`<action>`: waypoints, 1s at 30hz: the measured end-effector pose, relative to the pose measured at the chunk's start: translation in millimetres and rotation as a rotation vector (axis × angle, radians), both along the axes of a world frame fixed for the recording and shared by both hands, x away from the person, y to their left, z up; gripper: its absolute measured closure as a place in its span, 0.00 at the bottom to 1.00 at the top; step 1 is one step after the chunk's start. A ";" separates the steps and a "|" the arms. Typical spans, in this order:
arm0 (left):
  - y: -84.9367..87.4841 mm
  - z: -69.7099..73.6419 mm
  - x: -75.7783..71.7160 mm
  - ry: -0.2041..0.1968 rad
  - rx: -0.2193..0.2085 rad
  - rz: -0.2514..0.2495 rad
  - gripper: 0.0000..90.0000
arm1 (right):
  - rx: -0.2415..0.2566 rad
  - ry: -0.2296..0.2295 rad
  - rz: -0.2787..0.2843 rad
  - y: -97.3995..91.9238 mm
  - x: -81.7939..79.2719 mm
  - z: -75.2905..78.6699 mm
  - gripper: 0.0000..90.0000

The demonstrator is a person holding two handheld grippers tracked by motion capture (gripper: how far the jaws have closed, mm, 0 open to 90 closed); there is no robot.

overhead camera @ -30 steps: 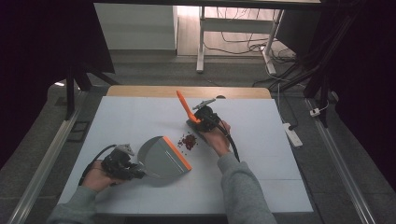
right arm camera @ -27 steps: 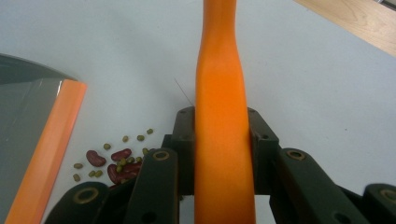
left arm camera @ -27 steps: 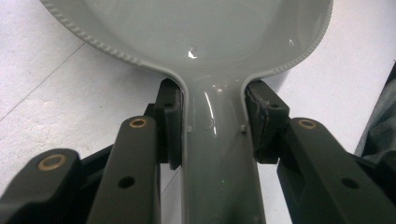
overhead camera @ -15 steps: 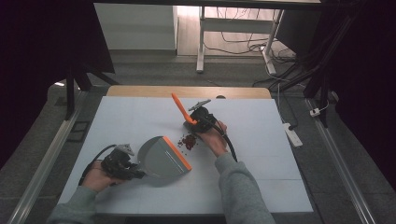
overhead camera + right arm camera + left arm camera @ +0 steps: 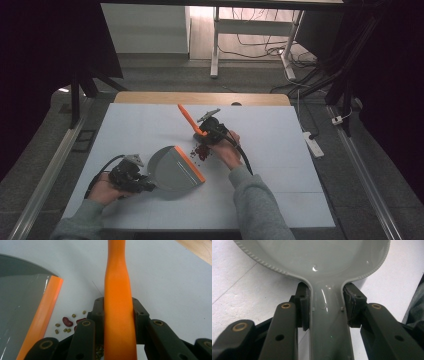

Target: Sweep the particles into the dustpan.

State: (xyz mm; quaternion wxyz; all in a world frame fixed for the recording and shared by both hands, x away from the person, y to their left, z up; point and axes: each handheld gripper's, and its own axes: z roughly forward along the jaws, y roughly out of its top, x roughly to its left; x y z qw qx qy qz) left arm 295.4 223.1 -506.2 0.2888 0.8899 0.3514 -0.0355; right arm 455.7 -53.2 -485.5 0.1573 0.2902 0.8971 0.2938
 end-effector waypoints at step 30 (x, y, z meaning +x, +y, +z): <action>-0.2 -2.3 0.8 0.007 0.008 0.000 0.69 | 0.056 0.036 0.080 34.1 -47.5 -2.7 0.78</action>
